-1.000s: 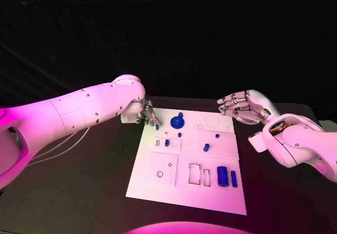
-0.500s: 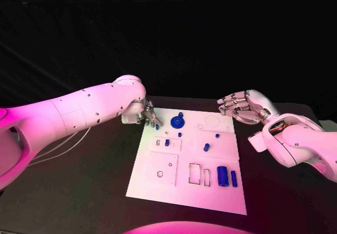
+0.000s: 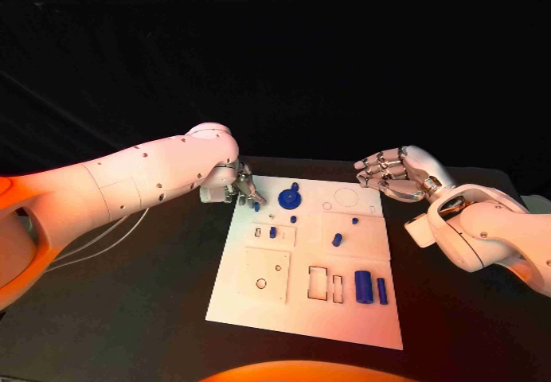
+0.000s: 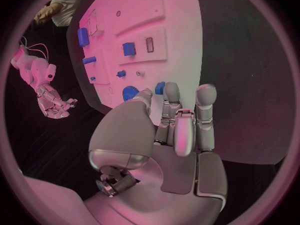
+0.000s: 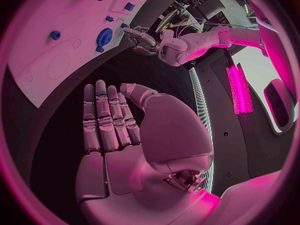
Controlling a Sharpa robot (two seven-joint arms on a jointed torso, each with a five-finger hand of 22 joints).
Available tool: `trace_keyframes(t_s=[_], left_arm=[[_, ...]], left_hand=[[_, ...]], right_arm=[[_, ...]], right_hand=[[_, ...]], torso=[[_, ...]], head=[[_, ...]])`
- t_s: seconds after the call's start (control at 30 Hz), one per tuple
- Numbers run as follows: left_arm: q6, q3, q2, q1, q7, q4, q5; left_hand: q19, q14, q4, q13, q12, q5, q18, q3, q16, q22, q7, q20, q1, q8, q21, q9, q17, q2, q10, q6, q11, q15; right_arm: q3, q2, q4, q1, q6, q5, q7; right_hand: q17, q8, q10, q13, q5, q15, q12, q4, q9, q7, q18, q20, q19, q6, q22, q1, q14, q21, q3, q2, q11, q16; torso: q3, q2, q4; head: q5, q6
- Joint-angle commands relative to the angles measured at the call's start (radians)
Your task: Assemble the parts on the task board
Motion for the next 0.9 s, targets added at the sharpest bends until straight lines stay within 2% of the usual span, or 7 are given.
trace_keyframes(t_s=[0.03,0.27,0.3,0.4,0.5,0.67,0.9], left_arm=[[-0.010,0.000,0.003,0.000,-0.003,0.004,0.017],[-0.016,0.000,0.001,0.000,-0.004,0.006,0.020],[-0.014,0.000,0.001,0.000,-0.004,0.007,0.021],[-0.007,0.000,-0.002,-0.001,-0.004,0.010,0.027],[-0.007,0.000,-0.006,-0.001,-0.003,0.012,0.032],[-0.020,0.000,-0.015,-0.002,-0.002,0.018,0.036],[-0.075,0.001,-0.073,-0.001,-0.002,0.089,0.086]], left_hand=[[0.004,0.059,-0.006,-0.004,0.004,0.002,-0.010,0.012,0.007,0.001,-0.001,-0.003,0.039,0.008,0.007,-0.005,0.102,0.004,0.001,0.007,-0.008,-0.008],[0.003,0.059,-0.073,-0.023,-0.014,0.013,-0.010,0.154,0.008,0.006,-0.006,-0.009,0.219,0.015,0.011,-0.013,0.102,0.033,-0.013,-0.011,-0.015,-0.018],[0.002,0.059,-0.088,-0.029,-0.021,0.014,-0.010,0.200,0.007,0.007,-0.001,-0.011,0.248,0.021,0.012,-0.010,0.102,0.026,-0.016,-0.013,-0.014,-0.018],[-0.002,0.058,-0.081,-0.047,-0.030,0.009,-0.004,0.398,0.007,0.015,0.006,-0.012,0.243,0.061,0.020,0.011,0.099,-0.053,-0.002,-0.021,-0.005,-0.006],[-0.004,0.058,-0.084,-0.053,-0.026,0.007,-0.009,0.501,0.008,0.019,0.006,-0.008,0.214,0.086,0.025,0.025,0.100,-0.088,0.006,-0.028,-0.008,-0.007],[-0.001,0.059,-0.095,-0.056,-0.023,0.005,-0.012,0.542,0.010,0.026,0.003,-0.006,0.197,0.099,0.030,0.031,0.102,-0.105,0.011,-0.032,-0.009,-0.009],[0.007,0.063,-0.114,-0.060,-0.017,0.004,-0.014,0.599,0.015,0.041,-0.002,-0.007,0.170,0.118,0.040,0.039,0.111,-0.128,0.022,-0.029,-0.013,-0.014]], right_arm=[[0.000,0.001,0.000,0.000,0.016,-0.002,-0.001],[0.000,0.001,-0.001,-0.001,0.019,-0.002,-0.004],[0.000,0.001,-0.001,-0.001,0.020,-0.002,-0.004],[0.000,0.002,-0.001,-0.001,0.019,-0.002,-0.004],[0.000,0.003,-0.002,-0.001,0.019,-0.002,-0.004],[0.000,0.003,-0.002,-0.001,0.020,-0.002,-0.005],[0.000,0.001,-0.002,-0.001,0.021,-0.002,-0.006]], right_hand=[[-0.001,0.005,-0.002,-0.001,0.006,0.007,-0.004,-0.001,-0.001,0.017,0.001,0.009,0.001,-0.005,-0.001,-0.012,-0.002,-0.006,0.002,0.000,0.001,-0.004],[-0.002,0.006,-0.003,-0.002,0.008,0.008,-0.004,-0.001,-0.001,0.018,0.001,0.009,0.001,-0.006,-0.003,-0.012,-0.003,-0.007,0.003,0.000,0.001,-0.006],[-0.002,0.006,-0.003,-0.002,0.008,0.008,-0.004,-0.001,-0.001,0.018,0.001,0.009,0.001,-0.006,-0.003,-0.012,-0.003,-0.007,0.003,0.000,0.001,-0.006],[-0.002,0.006,-0.003,-0.002,0.008,0.008,-0.004,-0.001,-0.001,0.018,0.001,0.009,0.001,-0.006,-0.003,-0.012,-0.003,-0.007,0.003,0.000,0.001,-0.006],[-0.002,0.006,-0.003,-0.002,0.008,0.008,-0.004,-0.001,-0.001,0.018,0.001,0.009,0.001,-0.006,-0.003,-0.012,-0.003,-0.007,0.003,0.000,0.001,-0.006],[-0.003,0.006,-0.003,-0.004,0.009,0.008,-0.004,-0.001,-0.001,0.018,0.001,0.010,0.001,-0.007,-0.004,-0.012,-0.003,-0.009,0.003,0.001,0.002,-0.007],[-0.003,0.006,-0.003,-0.004,0.009,0.008,-0.004,-0.001,-0.001,0.018,0.001,0.010,0.001,-0.007,-0.004,-0.012,-0.003,-0.009,0.003,0.001,0.002,-0.007]], torso=[[-0.0002,0.000,0.0001],[-0.0005,0.000,-0.0004],[-0.0006,-0.001,-0.0004],[-0.0006,0.000,-0.0004],[-0.0006,0.000,0.0002],[0.0000,0.000,0.0005],[0.0002,-0.002,0.0016]], head=[[0.001,-0.001],[0.000,-0.004],[-0.001,-0.007],[-0.003,-0.003],[-0.002,-0.005],[-0.001,-0.005],[0.003,-0.007]])
